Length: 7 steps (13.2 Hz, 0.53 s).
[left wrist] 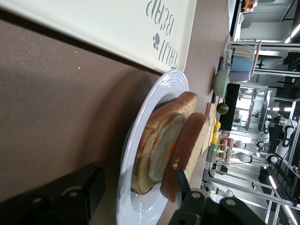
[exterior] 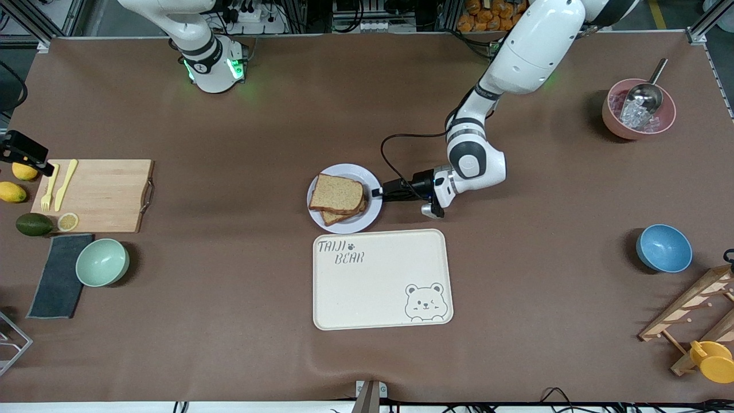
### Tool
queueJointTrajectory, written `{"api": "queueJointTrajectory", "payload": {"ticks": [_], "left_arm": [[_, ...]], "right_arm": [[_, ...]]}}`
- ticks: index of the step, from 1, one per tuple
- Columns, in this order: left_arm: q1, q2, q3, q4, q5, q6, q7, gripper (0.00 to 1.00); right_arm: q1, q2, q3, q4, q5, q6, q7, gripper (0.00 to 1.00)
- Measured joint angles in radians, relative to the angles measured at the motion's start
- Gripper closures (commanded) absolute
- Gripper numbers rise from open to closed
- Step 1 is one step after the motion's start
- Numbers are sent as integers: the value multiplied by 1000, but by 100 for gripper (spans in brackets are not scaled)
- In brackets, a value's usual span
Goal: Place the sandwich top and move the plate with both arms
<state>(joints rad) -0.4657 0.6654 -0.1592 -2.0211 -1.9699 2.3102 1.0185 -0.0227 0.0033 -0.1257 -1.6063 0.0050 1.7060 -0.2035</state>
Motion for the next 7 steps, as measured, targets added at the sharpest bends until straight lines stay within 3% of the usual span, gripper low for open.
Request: {"api": "queueJointTrajectory", "payload": {"ticks": [2, 6, 7], "left_arm": [[-1, 12, 0, 12, 0, 0, 6, 53], [-1, 31, 0, 27, -1, 1, 35, 100], [-1, 35, 0, 30, -1, 2, 47, 100]], "right_arm": [[0, 0, 0, -1, 0, 0, 0, 0], [0, 2, -2, -2, -1, -2, 0, 0], [0, 2, -2, -2, -1, -2, 0, 0]]}}
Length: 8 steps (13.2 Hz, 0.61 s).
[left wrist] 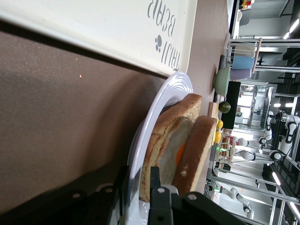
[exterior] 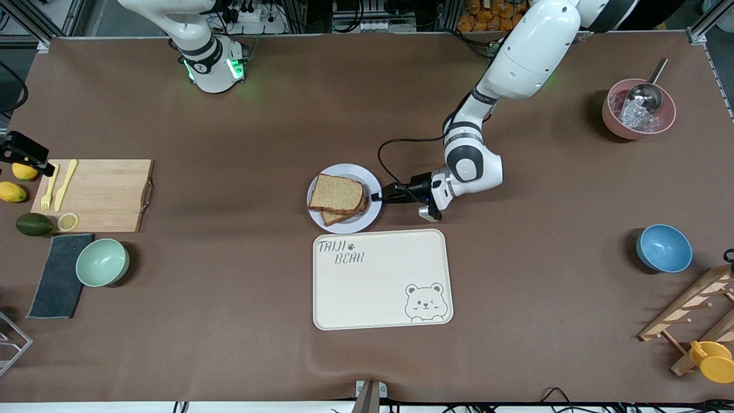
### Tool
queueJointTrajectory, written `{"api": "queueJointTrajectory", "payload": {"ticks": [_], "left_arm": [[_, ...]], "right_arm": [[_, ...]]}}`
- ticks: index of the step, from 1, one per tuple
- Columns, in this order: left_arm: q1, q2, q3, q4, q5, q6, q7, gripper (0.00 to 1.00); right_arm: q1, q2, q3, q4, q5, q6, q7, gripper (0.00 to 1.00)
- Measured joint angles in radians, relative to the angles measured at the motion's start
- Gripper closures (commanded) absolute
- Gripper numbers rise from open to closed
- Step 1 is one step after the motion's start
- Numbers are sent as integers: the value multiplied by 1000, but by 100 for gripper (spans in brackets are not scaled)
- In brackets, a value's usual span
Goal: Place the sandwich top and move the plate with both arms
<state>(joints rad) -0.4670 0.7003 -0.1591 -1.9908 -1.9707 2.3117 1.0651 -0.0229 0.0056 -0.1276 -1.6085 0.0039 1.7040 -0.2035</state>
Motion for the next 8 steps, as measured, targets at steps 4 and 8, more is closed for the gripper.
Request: {"api": "queueJointTrajectory", "payload": {"ticks": [4, 8], "left_arm": [[2, -8, 0, 15, -3, -15, 49, 100], [12, -45, -1, 23, -47, 1, 95, 100]], "right_arm": [[0, 0, 0, 0, 0, 0, 0, 0], [0, 1, 0, -1, 0, -1, 0, 0]]}}
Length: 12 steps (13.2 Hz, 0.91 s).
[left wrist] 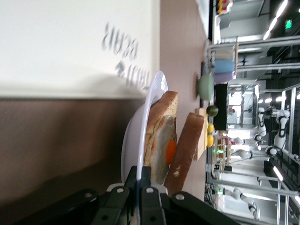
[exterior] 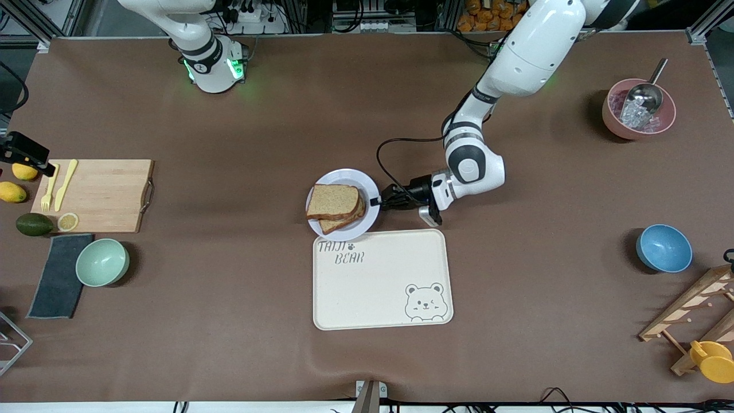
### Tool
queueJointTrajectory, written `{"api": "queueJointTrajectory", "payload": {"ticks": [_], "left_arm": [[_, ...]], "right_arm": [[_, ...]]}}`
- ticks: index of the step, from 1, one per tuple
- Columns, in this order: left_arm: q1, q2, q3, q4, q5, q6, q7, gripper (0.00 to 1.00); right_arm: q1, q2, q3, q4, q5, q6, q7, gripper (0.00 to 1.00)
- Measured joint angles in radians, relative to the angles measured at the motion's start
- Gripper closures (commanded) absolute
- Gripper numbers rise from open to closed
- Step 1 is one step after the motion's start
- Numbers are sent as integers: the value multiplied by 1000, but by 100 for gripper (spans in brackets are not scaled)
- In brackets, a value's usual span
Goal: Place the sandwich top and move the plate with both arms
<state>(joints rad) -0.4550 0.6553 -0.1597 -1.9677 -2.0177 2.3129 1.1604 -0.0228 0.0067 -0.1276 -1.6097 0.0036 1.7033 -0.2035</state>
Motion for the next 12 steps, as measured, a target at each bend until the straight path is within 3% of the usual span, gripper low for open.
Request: {"api": "queueJointTrajectory", "payload": {"ticks": [3, 7, 12], "left_arm": [[41, -49, -28, 3, -12, 1, 0, 100], [230, -75, -177, 4, -13, 4, 1, 100], [362, -56, -196, 43, -8, -1, 1, 100]], "right_arm": [[0, 1, 0, -2, 0, -1, 0, 0], [0, 1, 0, -5, 0, -1, 0, 0], [0, 3, 0, -6, 0, -1, 0, 0]]}}
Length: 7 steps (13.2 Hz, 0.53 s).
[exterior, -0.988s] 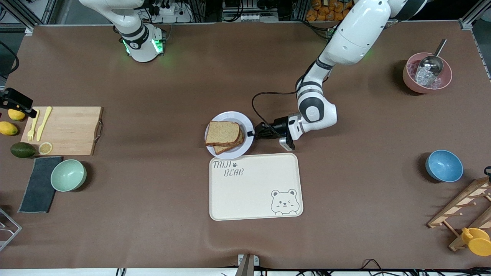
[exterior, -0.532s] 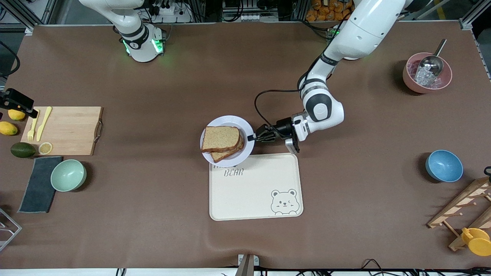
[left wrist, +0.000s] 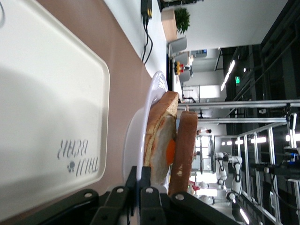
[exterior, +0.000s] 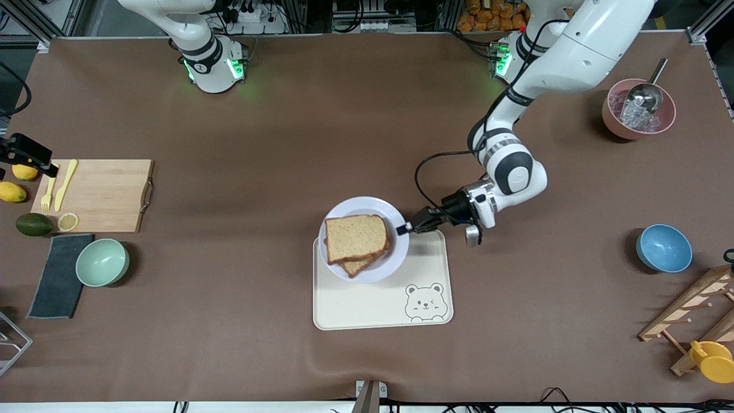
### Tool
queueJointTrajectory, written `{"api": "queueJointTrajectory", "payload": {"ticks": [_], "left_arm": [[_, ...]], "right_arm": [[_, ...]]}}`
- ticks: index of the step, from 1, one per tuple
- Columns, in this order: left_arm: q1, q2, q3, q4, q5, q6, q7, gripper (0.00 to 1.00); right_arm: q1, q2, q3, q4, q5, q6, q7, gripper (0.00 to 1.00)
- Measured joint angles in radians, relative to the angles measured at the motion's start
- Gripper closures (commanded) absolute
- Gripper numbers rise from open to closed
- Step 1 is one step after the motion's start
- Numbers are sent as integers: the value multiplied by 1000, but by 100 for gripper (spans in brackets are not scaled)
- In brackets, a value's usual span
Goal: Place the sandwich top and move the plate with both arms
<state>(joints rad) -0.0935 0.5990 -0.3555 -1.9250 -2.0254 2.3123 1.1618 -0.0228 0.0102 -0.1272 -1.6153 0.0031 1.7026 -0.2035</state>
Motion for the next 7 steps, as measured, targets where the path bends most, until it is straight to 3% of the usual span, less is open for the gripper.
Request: {"api": "queueJointTrajectory", "payload": {"ticks": [7], "left_arm": [[56, 210, 33, 192, 132, 0, 0, 100]], "right_arm": [[0, 0, 1, -1, 0, 0, 0, 0]]}}
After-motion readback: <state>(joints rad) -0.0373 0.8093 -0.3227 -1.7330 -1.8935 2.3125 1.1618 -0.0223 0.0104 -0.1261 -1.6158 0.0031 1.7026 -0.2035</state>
